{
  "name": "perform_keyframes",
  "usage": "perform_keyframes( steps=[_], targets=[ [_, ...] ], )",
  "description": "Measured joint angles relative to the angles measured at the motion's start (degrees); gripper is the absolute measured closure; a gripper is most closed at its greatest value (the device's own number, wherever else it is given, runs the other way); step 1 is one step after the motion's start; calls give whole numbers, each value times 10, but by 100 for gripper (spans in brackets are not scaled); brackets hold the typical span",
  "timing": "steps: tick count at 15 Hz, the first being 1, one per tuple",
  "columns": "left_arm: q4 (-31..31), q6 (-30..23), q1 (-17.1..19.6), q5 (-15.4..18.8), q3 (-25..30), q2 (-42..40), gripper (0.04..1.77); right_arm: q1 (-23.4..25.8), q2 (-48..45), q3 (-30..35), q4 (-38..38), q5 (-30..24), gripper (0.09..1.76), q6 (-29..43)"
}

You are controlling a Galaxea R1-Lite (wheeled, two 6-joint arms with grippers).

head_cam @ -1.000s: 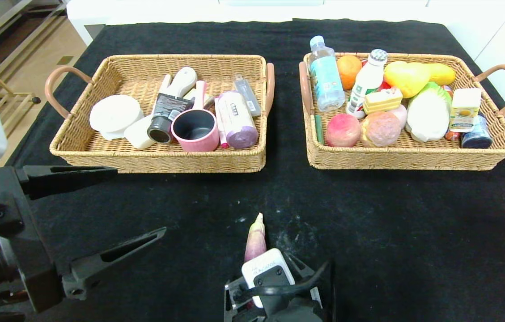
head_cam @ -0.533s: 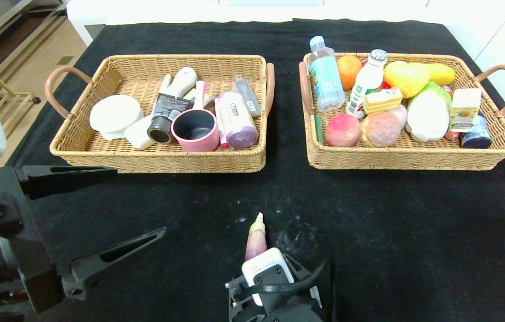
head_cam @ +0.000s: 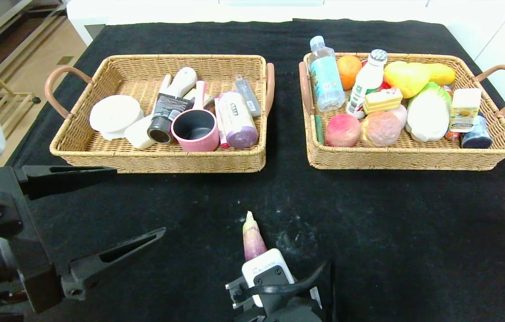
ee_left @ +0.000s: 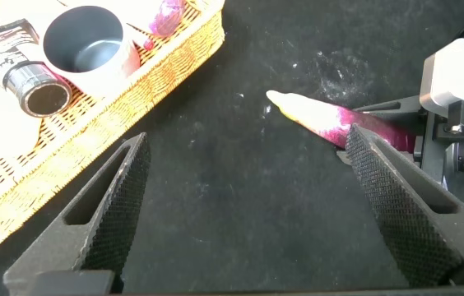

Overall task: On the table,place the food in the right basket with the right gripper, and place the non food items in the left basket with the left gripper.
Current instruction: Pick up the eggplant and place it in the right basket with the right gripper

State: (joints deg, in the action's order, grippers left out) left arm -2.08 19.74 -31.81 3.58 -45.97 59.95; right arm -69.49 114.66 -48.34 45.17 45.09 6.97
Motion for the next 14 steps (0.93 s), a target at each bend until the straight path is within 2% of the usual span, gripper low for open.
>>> perform_keyframes(
  steps=[14],
  targets=[
    [4,-18,0,0,-7,0,9,7,-29,4,8,-2,103,-8]
  ],
)
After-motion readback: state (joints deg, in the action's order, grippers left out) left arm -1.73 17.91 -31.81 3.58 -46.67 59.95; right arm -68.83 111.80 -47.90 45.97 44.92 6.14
